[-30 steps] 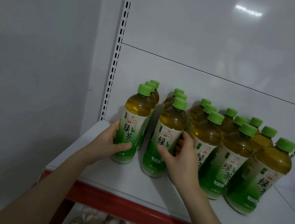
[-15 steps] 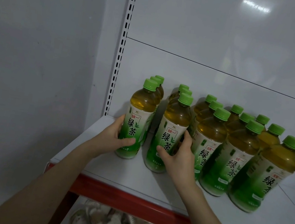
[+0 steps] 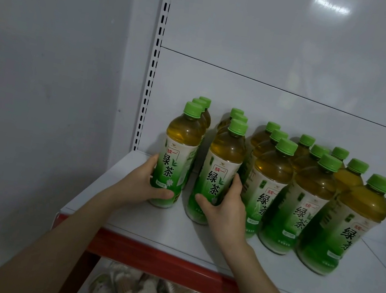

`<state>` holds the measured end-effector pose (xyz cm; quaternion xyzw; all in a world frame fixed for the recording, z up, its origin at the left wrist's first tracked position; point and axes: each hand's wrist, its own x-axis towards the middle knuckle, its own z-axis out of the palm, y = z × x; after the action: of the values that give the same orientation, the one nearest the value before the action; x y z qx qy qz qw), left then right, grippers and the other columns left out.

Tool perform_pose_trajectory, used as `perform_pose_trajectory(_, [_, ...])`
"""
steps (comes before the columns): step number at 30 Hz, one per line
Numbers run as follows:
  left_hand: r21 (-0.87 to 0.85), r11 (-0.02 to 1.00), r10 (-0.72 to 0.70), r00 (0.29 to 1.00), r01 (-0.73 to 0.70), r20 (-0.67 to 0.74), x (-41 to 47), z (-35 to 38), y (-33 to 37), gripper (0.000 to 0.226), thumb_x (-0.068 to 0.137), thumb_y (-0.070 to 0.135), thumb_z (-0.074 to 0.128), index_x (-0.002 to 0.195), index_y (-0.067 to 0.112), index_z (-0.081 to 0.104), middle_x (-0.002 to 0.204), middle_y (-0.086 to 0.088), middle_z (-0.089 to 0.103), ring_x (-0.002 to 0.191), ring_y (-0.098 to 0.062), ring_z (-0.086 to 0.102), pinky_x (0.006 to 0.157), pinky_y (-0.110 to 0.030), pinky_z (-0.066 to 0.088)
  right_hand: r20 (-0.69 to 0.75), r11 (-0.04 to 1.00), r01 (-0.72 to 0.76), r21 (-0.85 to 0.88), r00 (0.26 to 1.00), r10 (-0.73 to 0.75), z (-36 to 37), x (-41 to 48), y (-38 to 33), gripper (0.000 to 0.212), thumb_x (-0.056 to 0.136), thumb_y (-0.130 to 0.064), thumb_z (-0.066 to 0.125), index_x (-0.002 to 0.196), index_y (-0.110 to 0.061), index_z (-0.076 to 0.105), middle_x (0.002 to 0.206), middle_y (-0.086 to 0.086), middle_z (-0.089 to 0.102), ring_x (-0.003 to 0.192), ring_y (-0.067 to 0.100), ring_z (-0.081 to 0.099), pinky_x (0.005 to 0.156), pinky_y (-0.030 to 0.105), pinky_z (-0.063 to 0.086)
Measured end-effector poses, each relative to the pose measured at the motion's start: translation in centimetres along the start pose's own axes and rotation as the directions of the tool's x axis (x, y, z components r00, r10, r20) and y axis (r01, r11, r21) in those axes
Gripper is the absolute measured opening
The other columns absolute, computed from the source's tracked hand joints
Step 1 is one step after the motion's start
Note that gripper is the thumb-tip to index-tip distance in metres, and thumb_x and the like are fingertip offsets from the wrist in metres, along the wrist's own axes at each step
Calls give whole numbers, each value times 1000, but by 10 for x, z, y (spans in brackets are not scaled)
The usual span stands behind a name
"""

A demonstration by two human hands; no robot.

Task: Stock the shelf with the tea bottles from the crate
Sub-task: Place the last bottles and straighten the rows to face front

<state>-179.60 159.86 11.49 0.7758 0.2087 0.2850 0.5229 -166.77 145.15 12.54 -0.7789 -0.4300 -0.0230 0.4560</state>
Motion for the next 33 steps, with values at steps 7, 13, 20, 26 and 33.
perform_pose_trajectory(7, [17, 1000, -3, 1000, 3, -28, -1, 2, 0, 74, 69, 9, 78, 124, 34, 34, 112, 15, 56, 109, -12, 54, 94, -33, 48, -4, 1000, 11, -19, 1000, -11, 2, 1, 1, 98, 75, -27, 74, 146, -9, 9, 134, 11, 51, 117, 26, 54, 96, 41, 46])
perform_pose_trajectory(13, [25, 1000, -3, 999, 4, -44, -3, 5, -1, 72, 69, 11, 78, 124, 33, 35, 111, 15, 55, 109, -11, 54, 93, -32, 48, 2, 1000, 5, 12, 1000, -5, 1, -1, 5, 101, 74, -28, 74, 146, -11, 7, 138, 10, 47, 122, 25, 50, 99, 43, 44])
perform_pose_trajectory(20, [105, 994, 6, 999, -1, -52, -12, 5, 2, 78, 68, 15, 79, 127, 34, 31, 102, 27, 51, 94, 7, 52, 80, -16, 46, 40, 1000, 0, 10, 999, 0, 3, -4, 9, 101, 74, -24, 74, 147, -12, 4, 140, 10, 45, 126, 25, 46, 102, 42, 41])
perform_pose_trajectory(26, [135, 991, -18, 998, 26, -62, -12, 6, 3, 73, 69, 15, 78, 125, 29, 34, 101, 22, 53, 97, -4, 54, 90, -27, 46, 47, 1000, 6, 25, 999, -7, 3, -4, 10, 99, 76, -20, 72, 147, -13, 4, 141, 8, 44, 127, 25, 45, 103, 40, 40])
perform_pose_trajectory(33, [208, 977, -22, 995, 42, -100, -23, 13, 14, 81, 71, 18, 77, 136, 24, 28, 106, 17, 48, 101, -7, 48, 82, -18, 39, 107, 1000, 0, 20, 994, -2, -3, -9, 7, 98, 77, -24, 72, 147, -11, 4, 141, 7, 43, 127, 23, 45, 103, 35, 40])
